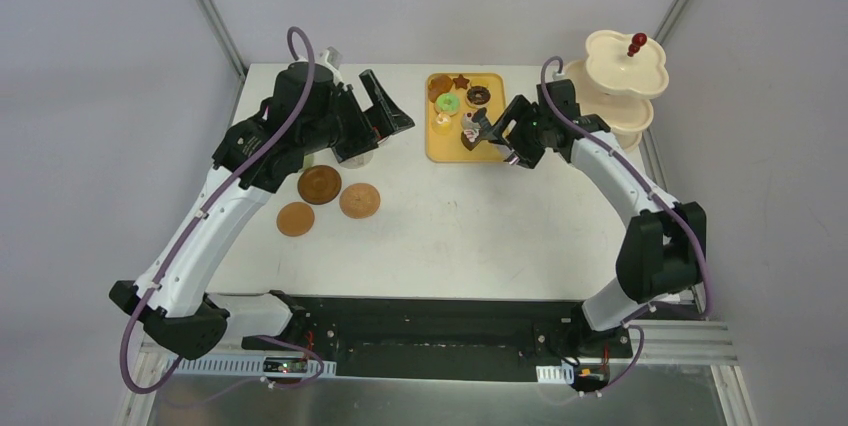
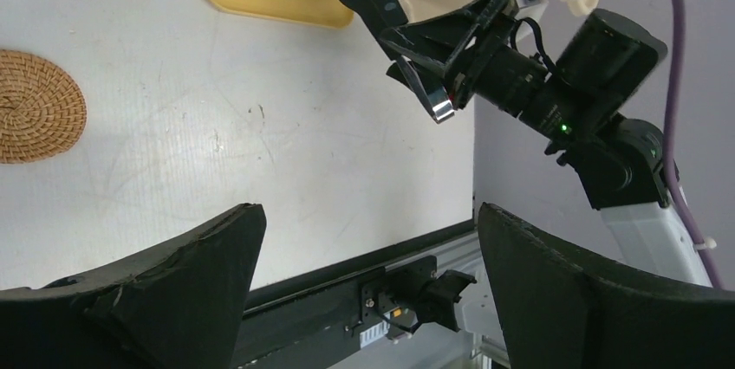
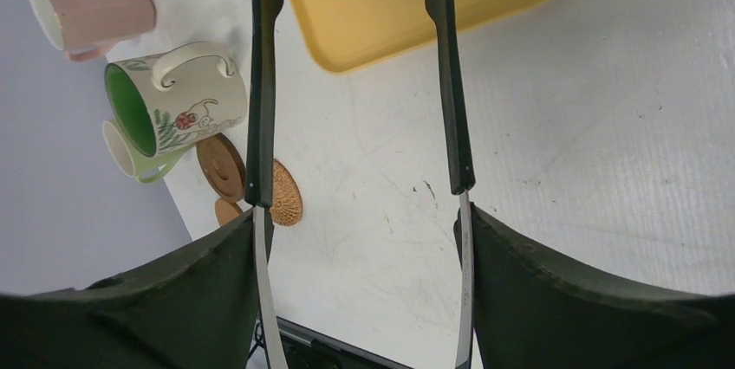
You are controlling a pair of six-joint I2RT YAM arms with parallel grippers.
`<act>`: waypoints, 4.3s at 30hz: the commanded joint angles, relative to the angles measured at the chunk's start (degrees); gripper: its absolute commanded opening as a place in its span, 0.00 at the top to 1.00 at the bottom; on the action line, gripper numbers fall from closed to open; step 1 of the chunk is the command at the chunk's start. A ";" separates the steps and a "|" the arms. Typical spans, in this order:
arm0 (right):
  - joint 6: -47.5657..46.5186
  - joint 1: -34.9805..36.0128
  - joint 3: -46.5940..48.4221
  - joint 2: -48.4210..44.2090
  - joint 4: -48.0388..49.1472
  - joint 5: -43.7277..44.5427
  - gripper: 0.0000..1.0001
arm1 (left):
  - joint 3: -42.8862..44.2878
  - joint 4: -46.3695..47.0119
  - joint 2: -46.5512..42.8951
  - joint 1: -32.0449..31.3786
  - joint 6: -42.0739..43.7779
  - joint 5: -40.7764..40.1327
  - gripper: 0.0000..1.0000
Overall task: Serve the afternoon tea
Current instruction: Pick up the clamp from the tray, then pick up the desert from the tray, then place the desert on the desert table.
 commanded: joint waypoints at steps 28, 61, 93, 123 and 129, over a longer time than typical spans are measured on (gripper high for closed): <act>-8.47 5.89 22.21 19.32 -14.65 9.53 0.20 | -2.18 -0.11 -2.63 0.15 1.91 1.25 0.03; -16.23 14.11 39.20 32.70 -25.78 27.38 0.53 | -2.11 -1.15 -3.71 3.80 4.07 6.65 0.03; -20.51 9.69 29.08 19.09 -20.73 22.09 1.00 | -4.71 1.48 -4.01 4.38 2.18 8.79 0.03; -18.67 -4.17 16.74 4.35 -21.58 25.47 1.00 | -3.98 2.29 -1.87 4.79 3.61 12.46 0.03; -19.26 -7.34 13.74 2.74 -20.79 26.19 1.00 | -3.19 1.75 -1.42 5.15 4.15 12.90 0.03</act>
